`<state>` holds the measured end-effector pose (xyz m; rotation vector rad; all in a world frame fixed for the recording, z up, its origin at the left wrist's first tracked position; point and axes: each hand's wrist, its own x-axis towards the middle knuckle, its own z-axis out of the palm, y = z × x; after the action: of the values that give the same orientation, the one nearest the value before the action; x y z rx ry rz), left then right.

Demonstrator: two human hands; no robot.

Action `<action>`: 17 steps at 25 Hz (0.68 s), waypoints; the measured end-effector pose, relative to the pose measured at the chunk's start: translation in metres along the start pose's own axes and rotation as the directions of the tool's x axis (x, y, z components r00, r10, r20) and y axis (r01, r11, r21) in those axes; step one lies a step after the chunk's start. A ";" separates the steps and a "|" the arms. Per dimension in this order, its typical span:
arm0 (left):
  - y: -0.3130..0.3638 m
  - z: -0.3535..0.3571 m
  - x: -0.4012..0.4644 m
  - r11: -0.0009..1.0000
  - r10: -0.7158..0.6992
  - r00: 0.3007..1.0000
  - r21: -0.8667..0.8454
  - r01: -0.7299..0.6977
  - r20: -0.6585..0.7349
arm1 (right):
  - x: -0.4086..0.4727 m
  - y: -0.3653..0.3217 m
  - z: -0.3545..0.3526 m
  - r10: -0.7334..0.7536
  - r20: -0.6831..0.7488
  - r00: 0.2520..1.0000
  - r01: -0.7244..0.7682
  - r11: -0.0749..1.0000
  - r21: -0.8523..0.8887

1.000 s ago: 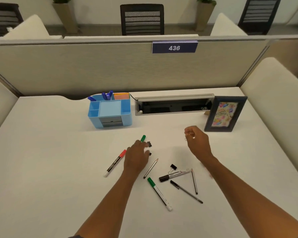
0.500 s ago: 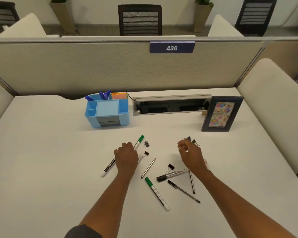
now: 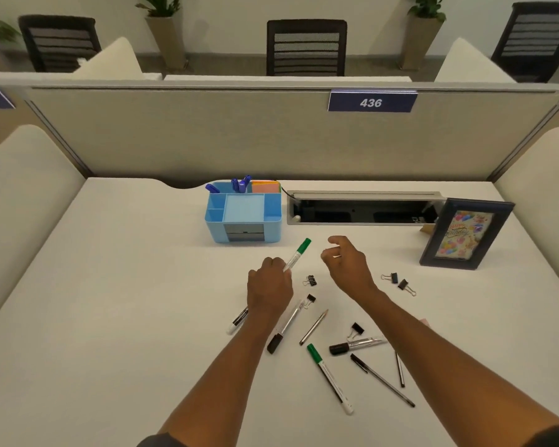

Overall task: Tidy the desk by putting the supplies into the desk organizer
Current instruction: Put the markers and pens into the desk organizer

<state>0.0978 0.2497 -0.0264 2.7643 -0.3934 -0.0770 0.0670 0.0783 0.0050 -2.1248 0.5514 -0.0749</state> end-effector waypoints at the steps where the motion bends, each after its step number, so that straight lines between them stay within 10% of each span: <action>1: -0.004 -0.006 0.001 0.998 -0.002 1.000 -0.057 0.002 -0.006 | 0.007 -0.013 0.008 0.017 0.007 1.000 -0.017 1.000 0.008; 17: -0.098 -0.048 0.068 0.991 -0.100 0.993 -0.092 0.093 -0.070 | 0.094 -0.149 0.067 -0.313 -0.183 0.932 0.344 0.922 0.175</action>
<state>0.1936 0.3351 -0.0155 2.6880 -0.2312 -0.0140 0.2219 0.1631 0.0708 -1.9982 0.2532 -0.4683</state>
